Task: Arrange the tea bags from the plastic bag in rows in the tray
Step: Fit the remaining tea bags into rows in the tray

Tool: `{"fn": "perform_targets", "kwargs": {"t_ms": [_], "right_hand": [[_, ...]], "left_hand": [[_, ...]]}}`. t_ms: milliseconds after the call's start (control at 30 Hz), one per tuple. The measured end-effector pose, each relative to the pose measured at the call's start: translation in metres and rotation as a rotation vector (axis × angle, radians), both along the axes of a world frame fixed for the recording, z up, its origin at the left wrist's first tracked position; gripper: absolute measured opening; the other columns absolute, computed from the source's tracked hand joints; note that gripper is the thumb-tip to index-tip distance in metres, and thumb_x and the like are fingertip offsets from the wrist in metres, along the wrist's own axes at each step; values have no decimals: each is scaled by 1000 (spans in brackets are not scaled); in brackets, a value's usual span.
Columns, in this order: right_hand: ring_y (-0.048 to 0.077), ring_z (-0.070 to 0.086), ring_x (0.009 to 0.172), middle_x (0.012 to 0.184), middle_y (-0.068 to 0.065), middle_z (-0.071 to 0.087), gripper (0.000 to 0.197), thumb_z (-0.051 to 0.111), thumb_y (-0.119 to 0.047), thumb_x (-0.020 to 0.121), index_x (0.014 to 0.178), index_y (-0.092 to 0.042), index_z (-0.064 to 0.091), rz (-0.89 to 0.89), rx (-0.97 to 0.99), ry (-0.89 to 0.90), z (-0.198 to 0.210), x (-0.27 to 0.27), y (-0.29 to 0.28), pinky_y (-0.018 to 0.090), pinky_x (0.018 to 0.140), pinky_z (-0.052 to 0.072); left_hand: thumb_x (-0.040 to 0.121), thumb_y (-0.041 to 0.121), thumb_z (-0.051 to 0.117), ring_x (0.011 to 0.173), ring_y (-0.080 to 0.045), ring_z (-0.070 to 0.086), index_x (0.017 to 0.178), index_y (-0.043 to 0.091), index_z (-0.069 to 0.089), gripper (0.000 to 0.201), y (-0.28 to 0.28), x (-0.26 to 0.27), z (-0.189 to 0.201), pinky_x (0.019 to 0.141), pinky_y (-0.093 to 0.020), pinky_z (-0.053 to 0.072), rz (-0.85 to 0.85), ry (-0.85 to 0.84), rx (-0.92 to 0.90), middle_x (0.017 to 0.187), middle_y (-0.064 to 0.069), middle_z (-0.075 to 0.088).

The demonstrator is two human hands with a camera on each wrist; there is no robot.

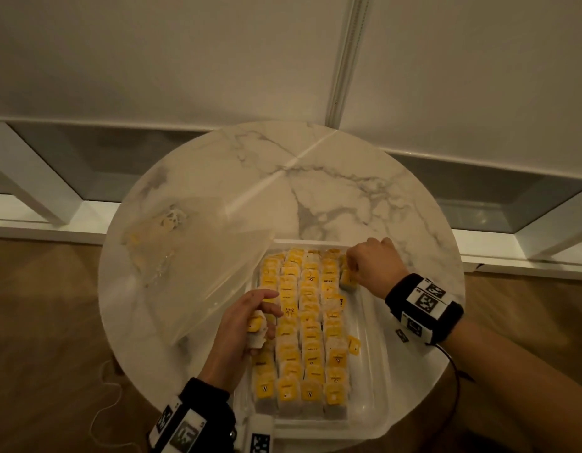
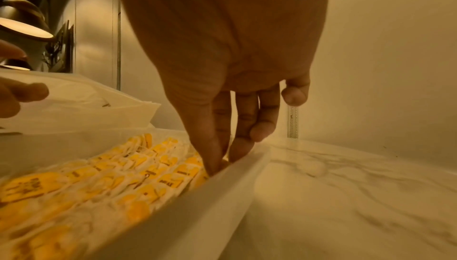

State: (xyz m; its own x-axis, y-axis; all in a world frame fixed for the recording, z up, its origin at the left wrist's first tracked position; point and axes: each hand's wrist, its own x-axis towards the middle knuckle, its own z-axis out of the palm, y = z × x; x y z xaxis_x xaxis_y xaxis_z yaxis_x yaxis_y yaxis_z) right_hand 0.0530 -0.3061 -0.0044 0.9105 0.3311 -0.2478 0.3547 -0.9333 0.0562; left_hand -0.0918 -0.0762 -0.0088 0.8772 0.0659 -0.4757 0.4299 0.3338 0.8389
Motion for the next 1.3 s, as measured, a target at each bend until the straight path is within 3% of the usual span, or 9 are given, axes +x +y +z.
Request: {"fn": "perform_targets", "kwargs": {"t_ms": [300, 533, 733, 833, 900, 967, 1033, 1167, 1300], "right_hand": [[21, 61, 90, 88, -3, 69, 15, 57, -16, 87, 87, -25, 68, -39, -17, -36, 0, 9, -2, 36, 90, 31], [20, 60, 86, 85, -4, 66, 10, 57, -22, 87, 92, -24, 65, -55, 59, -20, 13, 4, 1, 36, 89, 32], [5, 54, 61, 66, -9, 61, 14, 71, -33, 87, 78, -22, 71, -40, 657, 240, 47, -42, 22, 22, 61, 41], [5, 57, 59, 63, -7, 65, 17, 72, -36, 85, 78, -20, 74, 5, 799, 423, 47, -69, 34, 21, 59, 44], [2, 56, 59, 62, -10, 62, 15, 77, -38, 81, 80, -23, 74, 10, 805, 436, 41, -80, 37, 16, 58, 39], [2, 57, 63, 65, -11, 62, 11, 80, -33, 78, 78, -26, 71, -7, 836, 400, 37, -86, 37, 14, 60, 38], [3, 56, 65, 70, -7, 65, 11, 81, -27, 77, 75, -28, 70, -24, 897, 390, 37, -89, 36, 17, 63, 41], [7, 55, 69, 74, -7, 66, 12, 80, -22, 79, 74, -26, 70, -63, 938, 282, 47, -84, 25, 27, 68, 47], [4, 54, 73, 75, -17, 58, 11, 77, -26, 81, 77, -22, 67, 12, 791, 52, 64, -78, 6, 23, 69, 42]], "left_hand": [[103, 26, 40, 50, -12, 52, 108, 7, 66, 33, -2, 2, 3, 38, -16, 25, -79, -12, 13, 82, -7, 66], [101, 33, 33, 72, -24, 65, 126, 7, 58, 44, -11, 5, 5, 44, -26, 44, -68, 24, -190, 95, -19, 68], [98, 53, 30, 64, -28, 66, 136, 21, 47, 52, -24, 10, 3, 44, -27, 46, -196, -32, -77, 93, -19, 72], [99, 58, 27, 72, -33, 69, 145, 36, 37, 52, -33, 11, -4, 63, -31, 56, -268, -107, 118, 94, -12, 75], [96, 68, 32, 106, -20, 67, 142, 50, 35, 50, -37, 10, -4, 92, -23, 50, -292, -174, 209, 114, 1, 71], [99, 59, 31, 100, 16, 59, 140, 52, 33, 42, -41, 12, 2, 86, -3, 39, -294, -203, 248, 110, 19, 68], [97, 59, 29, 96, 26, 54, 141, 53, 32, 45, -43, 15, 5, 84, -4, 36, -299, -222, 284, 104, 18, 71], [92, 68, 31, 96, -4, 68, 138, 48, 44, 52, -44, 20, 8, 77, -28, 54, -235, -249, 268, 103, 5, 72], [94, 54, 43, 97, -14, 67, 123, 40, 61, 37, -37, 23, 9, 67, -29, 55, -189, -284, 357, 112, 12, 70]]}}
